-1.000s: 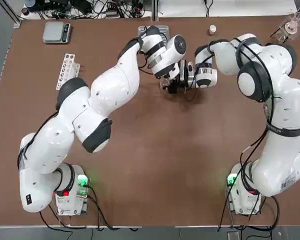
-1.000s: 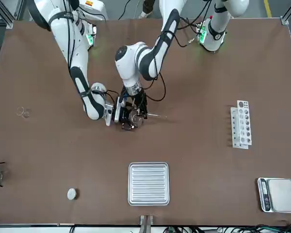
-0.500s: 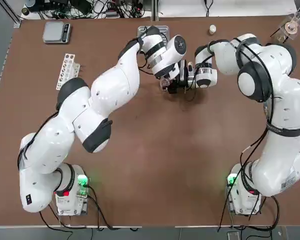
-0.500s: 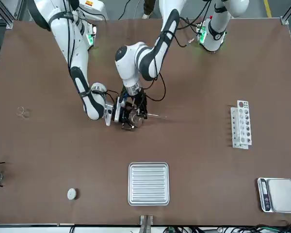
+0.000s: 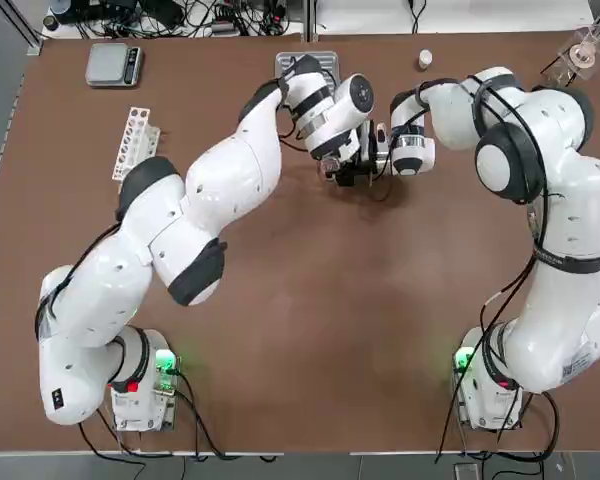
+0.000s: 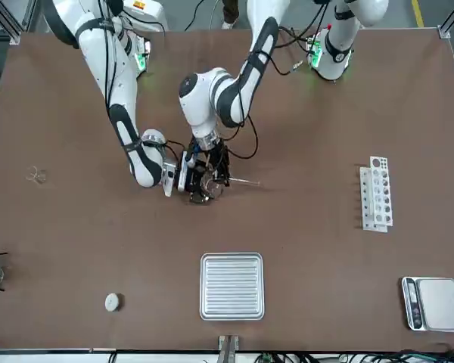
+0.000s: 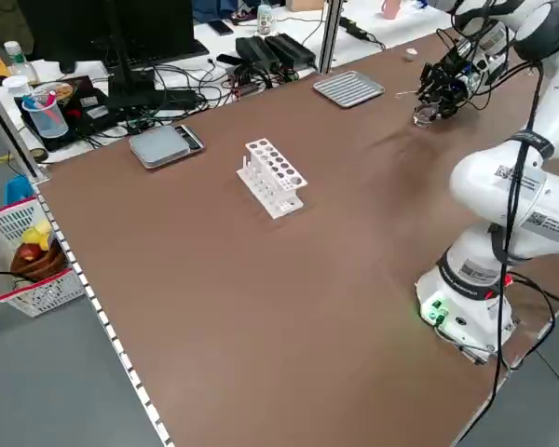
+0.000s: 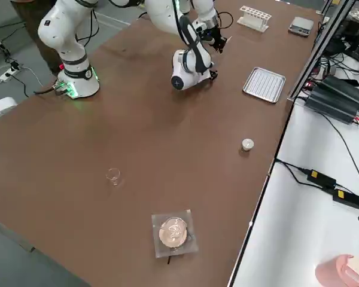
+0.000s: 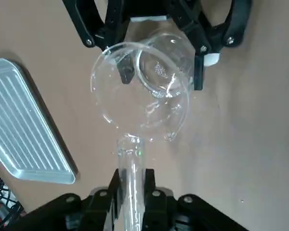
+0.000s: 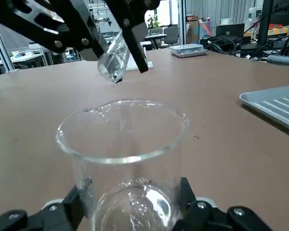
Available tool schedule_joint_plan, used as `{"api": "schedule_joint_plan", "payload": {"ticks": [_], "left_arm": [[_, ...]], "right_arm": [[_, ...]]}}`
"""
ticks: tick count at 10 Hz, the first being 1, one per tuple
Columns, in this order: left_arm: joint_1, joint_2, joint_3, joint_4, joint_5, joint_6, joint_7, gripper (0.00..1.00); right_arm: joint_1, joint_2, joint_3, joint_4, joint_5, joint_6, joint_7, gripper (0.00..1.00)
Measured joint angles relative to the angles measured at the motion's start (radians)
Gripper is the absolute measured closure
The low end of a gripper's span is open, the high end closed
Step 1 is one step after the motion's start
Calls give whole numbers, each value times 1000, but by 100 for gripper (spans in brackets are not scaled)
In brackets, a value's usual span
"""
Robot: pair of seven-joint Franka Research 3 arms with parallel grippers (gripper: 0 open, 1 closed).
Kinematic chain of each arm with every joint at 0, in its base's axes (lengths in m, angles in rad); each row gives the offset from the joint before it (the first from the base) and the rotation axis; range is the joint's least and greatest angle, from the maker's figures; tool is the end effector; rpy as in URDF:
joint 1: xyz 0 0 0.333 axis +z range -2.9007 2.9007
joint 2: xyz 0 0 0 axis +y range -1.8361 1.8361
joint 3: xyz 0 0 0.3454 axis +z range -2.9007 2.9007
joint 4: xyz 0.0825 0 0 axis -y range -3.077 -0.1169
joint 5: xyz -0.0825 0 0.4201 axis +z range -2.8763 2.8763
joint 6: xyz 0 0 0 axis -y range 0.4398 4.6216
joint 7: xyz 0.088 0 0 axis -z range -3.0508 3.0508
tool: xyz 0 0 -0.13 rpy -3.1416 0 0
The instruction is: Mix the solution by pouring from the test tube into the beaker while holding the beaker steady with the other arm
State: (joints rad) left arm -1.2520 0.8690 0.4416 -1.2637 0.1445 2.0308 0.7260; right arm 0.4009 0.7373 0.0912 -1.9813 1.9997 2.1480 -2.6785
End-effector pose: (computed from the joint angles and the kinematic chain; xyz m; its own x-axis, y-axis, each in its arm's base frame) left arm 0.4929 -0.6275 0.2498 -0.1079 -0.9312 -0.3483 -0.9355 0.2136 -0.2814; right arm 0.5244 0.3458 0.0677 0.1289 0.2899 0.9483 0.9830 -0.1635 -0.0836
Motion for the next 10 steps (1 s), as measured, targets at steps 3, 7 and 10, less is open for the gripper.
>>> {"api": "schedule_joint_plan", "payload": {"ticks": [3,7,10], "left_arm": [[0,2,1,5,0,-2,-2,79],[47,-52,6,40,-9,-56,-5,79],[105,-166,0,44,-106,-91,32,79]], "right_arm": [[0,0,0,0,0,0,0,22],[-1,0,0,0,0,0,0,22],[-2,0,-1,1,0,0,0,22]]}}
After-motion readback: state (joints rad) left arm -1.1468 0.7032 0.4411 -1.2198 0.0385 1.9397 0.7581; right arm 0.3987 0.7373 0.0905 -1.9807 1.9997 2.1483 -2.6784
